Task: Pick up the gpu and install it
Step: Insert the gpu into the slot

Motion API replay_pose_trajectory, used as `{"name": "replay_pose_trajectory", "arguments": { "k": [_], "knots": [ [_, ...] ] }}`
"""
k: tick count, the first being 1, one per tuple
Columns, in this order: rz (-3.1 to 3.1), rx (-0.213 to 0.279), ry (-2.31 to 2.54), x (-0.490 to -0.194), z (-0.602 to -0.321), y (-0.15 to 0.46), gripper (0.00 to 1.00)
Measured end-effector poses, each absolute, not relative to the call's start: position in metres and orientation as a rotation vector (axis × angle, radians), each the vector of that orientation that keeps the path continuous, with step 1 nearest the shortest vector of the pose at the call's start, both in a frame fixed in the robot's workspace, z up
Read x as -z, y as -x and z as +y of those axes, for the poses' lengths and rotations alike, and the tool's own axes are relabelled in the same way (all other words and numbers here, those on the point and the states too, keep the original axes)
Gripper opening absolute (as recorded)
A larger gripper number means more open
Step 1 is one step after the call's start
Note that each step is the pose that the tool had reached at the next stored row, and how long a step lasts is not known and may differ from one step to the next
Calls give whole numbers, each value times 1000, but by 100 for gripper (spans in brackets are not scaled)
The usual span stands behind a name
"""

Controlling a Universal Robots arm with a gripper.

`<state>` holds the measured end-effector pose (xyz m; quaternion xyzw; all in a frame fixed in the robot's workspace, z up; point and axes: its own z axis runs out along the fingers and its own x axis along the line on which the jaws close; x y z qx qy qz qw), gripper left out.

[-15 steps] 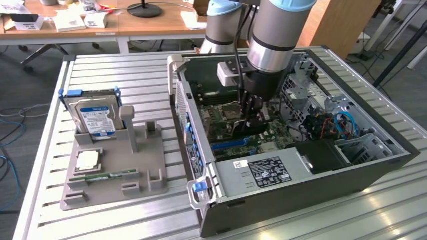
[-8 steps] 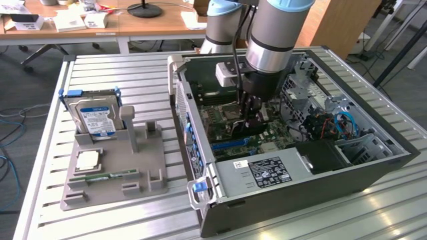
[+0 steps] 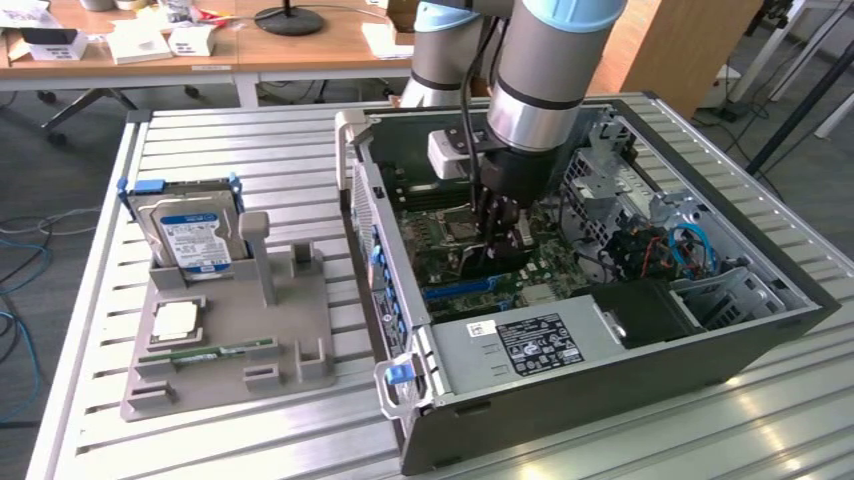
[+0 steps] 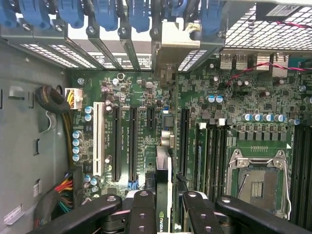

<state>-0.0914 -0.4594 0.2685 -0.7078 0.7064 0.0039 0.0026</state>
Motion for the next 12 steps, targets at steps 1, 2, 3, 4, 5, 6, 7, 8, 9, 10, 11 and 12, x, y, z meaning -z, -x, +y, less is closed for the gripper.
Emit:
{"name": "replay_pose_trajectory", "arguments": {
  "k": [1, 2, 3, 4, 5, 6, 7, 8, 9, 10, 11, 12],
  "knots": [
    [2216, -12, 2220, -268, -459, 91, 26],
    [2216, -12, 2220, -268, -459, 91, 26],
    [2216, -12, 2220, -268, -459, 91, 26],
    [2216, -12, 2220, -268, -459, 91, 26],
    [2215, -13, 2219, -267, -459, 91, 26],
    [2216, -12, 2219, -267, -459, 91, 26],
    [2216, -12, 2220, -267, -459, 91, 26],
    [2216, -12, 2220, -267, -459, 91, 26],
    [2216, -12, 2220, -267, -459, 91, 26],
    [2216, -12, 2220, -266, -459, 91, 26],
    [2216, -12, 2220, -266, -459, 91, 26],
    [2216, -12, 2219, -266, -459, 92, 26]
  ]
}}
